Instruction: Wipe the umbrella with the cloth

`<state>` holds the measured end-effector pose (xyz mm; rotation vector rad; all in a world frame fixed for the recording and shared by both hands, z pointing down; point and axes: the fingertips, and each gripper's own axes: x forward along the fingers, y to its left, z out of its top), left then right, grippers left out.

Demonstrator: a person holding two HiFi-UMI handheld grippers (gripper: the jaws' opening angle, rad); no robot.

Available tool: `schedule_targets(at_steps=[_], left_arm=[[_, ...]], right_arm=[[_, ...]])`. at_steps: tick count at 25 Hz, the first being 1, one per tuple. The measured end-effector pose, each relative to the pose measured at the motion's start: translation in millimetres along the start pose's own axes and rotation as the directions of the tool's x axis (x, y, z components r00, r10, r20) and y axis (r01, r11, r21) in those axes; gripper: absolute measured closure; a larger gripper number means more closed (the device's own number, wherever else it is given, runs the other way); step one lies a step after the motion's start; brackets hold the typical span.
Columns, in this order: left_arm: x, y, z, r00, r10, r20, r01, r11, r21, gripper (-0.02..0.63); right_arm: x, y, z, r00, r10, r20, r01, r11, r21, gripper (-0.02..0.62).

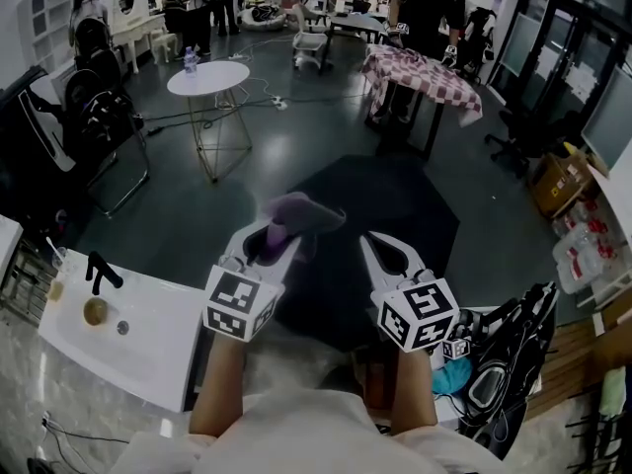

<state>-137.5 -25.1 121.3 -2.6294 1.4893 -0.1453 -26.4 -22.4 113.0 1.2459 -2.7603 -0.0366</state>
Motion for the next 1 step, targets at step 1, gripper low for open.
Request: schedule_targets(at_steps=[1], left_arm=[[0.0,-0.3,-0.5,1.0,-0.001,0.0,0.001,1.0,0.0,0.471]], right_arm=[[0.0,0.3,-0.3,1.0,0.0,0.0,0.0,1.0,-0.001,0.59]])
